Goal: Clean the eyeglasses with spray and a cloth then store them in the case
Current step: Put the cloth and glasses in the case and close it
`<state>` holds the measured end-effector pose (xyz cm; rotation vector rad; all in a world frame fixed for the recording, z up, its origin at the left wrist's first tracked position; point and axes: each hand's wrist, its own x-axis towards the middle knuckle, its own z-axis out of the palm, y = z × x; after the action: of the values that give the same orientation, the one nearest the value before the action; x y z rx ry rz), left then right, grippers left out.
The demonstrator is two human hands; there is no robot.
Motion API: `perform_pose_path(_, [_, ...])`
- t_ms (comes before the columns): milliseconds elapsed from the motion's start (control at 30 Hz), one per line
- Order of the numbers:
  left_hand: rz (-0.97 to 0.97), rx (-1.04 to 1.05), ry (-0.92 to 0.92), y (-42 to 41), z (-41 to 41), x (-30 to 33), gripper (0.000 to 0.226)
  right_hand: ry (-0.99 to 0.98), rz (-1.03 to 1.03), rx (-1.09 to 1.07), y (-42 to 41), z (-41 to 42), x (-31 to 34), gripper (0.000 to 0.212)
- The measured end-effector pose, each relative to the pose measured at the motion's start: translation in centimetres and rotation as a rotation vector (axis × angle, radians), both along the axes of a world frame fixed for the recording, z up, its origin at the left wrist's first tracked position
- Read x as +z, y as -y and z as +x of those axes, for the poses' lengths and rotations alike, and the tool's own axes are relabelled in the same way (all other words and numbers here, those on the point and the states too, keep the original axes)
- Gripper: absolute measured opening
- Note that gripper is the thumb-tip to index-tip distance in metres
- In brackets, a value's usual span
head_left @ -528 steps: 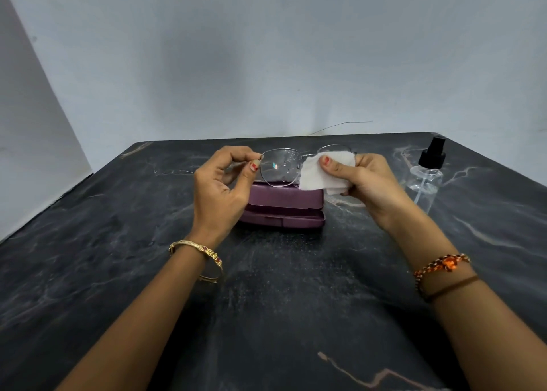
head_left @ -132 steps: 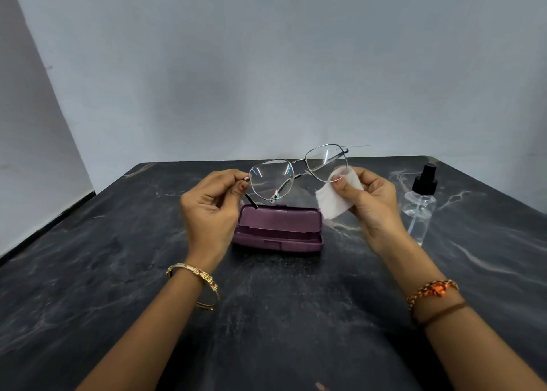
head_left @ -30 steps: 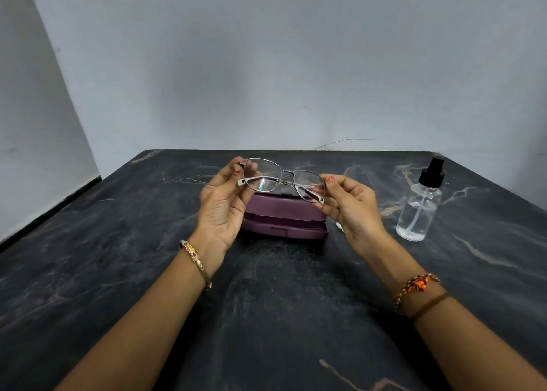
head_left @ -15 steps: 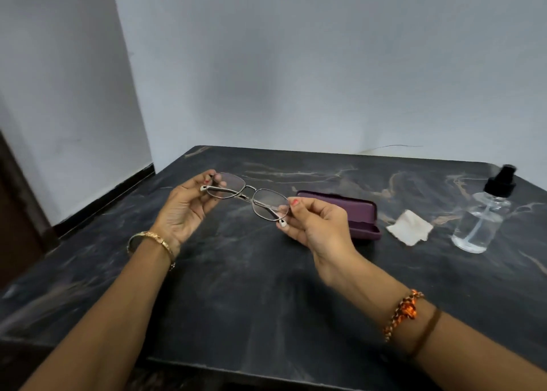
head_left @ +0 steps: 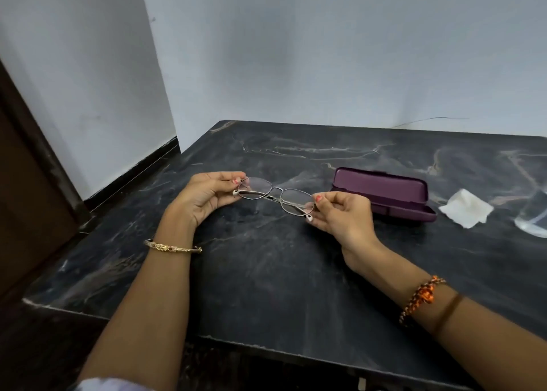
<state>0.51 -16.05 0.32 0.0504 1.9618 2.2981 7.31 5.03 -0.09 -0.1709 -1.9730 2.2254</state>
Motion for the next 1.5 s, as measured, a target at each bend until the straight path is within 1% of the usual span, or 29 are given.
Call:
perform_pose_path(133, [-0.142, 0.027, -0.005, -0.3, -0.2, 0.0, 0.018, -0.025, 0.100, -0.009, -0.1, -0.2, -0.3, 0.022])
perform_pose_path(300, [-0.254, 0.060, -0.049, -0.8, -0.1, -0.2, 0.017, -0.054, 0.189, -0.015, -0.3, -0.4, -0.6, 0.026])
perform_pose_path(500, [-0.320, 0.100, -0.114, -0.9, -0.1, -0.2, 0.019, -0.125, 0.335, -0.026, -0.4, -0.3, -0.7, 0.026])
perform_pose_path(600, [-0.333, 0.129, -0.133, -1.1, -0.1, -0.3, 0.020, -0.150, 0.413, -0.043, -0.6, -0.3, -0.6, 0.021])
perform_pose_path(733, [-0.357, 0.195, -0.189, -1.2, -0.2, -0.3, 0.021, -0.232, 0.613, -0.081, -0.6, 0.4, -0.2, 0.008])
perform_pose_path(800, [-0.388, 0.250, -0.221, -1.5, -0.3, -0.4, 0.017, -0.326, 0.778, -0.102, -0.6, 1.0, 0.1, 0.014])
perform_pose_path(867, [-0.456, 0.346, -0.295, -1.9, -0.2, -0.4, 0.011, -0.429, 0.972, -0.102, -0.7, 1.6, 0.5, 0.023])
perform_pose_path(900, [-0.497, 0.419, -0.361, -2.2, -0.1, -0.3, 0.012, -0.489, 1.051, -0.103, -0.6, 2.0, 0.8, 0.026])
perform_pose_path(1000, [-0.588, 0.636, -0.653, -3.1, 1.0, 0.5, 0.013, -0.739, 1.175, -0.126, -0.5, 3.3, 2.2, 0.024])
perform_pose_path(1067, [-0.573, 0.716, -0.810, -4.2, 2.0, 1.0, 0.013, -0.889, 1.229, -0.207, -0.8, 3.9, 3.3, 0.021])
perform_pose_path(1133, [-0.497, 0.742, -0.901, -6.1, 3.1, 1.2, 0.017, -0.997, 1.252, -0.290, -2.0, 4.0, 4.4, 0.019])
perform_pose_path(1233, [-0.458, 0.645, -1.003, -9.7, 4.5, 1.4, 0.026, -1.035, 1.193, -0.401, -5.0, 3.7, 5.5, 0.019])
perform_pose_path(1333, [-0.501, 0.571, -1.073, -13.4, 4.9, 1.8, 0.026, -0.947, 1.150, -0.479, -8.7, 2.7, 5.6, 0.017])
perform_pose_path(1433, [-0.466, 0.549, -1.003, -16.3, 4.7, 2.4, 0.022, -0.805, 1.009, -0.502, -12.6, 1.6, 4.8, 0.013])
perform_pose_path(1500, [-0.526, 0.541, -0.963, -17.7, 4.2, 2.1, 0.019, -0.682, 0.945, -0.520, -15.2, 1.3, 3.5, 0.013])
